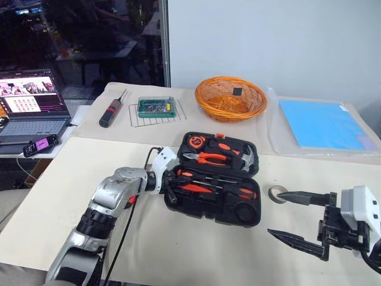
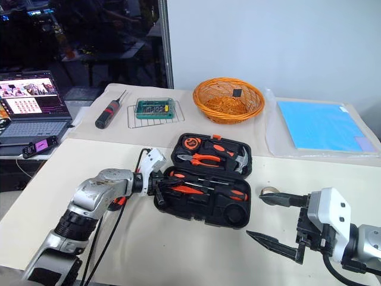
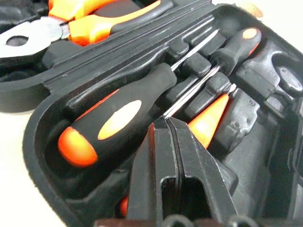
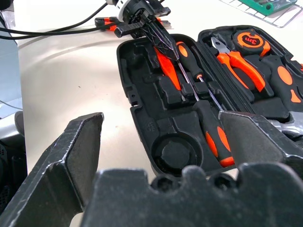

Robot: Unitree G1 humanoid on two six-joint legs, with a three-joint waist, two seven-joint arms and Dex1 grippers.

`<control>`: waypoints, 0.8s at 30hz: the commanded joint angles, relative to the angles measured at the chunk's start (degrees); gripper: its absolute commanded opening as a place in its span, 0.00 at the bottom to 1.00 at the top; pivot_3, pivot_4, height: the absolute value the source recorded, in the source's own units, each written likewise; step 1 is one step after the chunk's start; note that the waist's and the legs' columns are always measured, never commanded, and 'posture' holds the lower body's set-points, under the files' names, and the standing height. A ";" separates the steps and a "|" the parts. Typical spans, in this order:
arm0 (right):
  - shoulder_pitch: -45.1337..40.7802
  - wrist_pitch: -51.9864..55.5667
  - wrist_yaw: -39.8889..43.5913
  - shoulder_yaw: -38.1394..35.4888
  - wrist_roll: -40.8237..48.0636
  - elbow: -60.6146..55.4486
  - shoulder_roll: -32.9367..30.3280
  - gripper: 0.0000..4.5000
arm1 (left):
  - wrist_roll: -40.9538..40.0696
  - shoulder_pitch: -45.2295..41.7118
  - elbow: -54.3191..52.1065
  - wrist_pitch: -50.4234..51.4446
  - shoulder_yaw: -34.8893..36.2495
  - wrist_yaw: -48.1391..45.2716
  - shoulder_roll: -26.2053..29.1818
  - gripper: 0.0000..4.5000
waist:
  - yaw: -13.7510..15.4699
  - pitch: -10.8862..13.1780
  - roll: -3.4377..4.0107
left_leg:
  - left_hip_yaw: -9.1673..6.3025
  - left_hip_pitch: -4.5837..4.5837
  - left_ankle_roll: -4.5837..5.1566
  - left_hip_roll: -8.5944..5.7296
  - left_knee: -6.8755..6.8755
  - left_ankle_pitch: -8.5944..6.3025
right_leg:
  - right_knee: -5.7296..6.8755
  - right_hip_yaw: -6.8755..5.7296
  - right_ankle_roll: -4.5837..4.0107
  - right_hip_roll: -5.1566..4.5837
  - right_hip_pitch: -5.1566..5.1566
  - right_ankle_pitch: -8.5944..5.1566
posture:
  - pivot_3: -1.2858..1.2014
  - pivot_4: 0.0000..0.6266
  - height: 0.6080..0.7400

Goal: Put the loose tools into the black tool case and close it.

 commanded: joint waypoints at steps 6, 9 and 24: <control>-4.90 -1.78 0.83 3.01 1.22 2.19 -0.06 1.00 | -3.41 15.29 -23.63 5.55 22.08 15.71 5.01 0.66 | -0.98 0.08 -0.03 | -0.07 0.01 -0.08 0.04 -0.07 0.03 | -0.04 -0.04 -0.02 -0.16 0.06 -0.01 | 0.52 0.24 1.00; -6.73 -1.96 1.24 4.39 1.33 3.23 -0.01 1.00 | -1.62 21.09 -27.06 8.44 23.19 20.85 5.65 0.87 | -1.14 0.09 -0.04 | -0.04 0.05 -0.08 0.01 -0.07 0.02 | -0.07 -0.05 -0.01 -0.01 0.12 0.00 | 0.52 0.24 1.00; -9.07 -1.40 2.69 4.91 0.50 4.59 -0.58 1.00 | -0.78 26.73 -24.97 2.07 21.08 19.84 5.63 0.40 | 0.36 0.17 0.00 | -0.09 0.07 -0.77 0.02 -0.20 -0.26 | -0.25 -0.22 -0.12 -0.30 0.00 0.12 | 0.52 0.24 1.00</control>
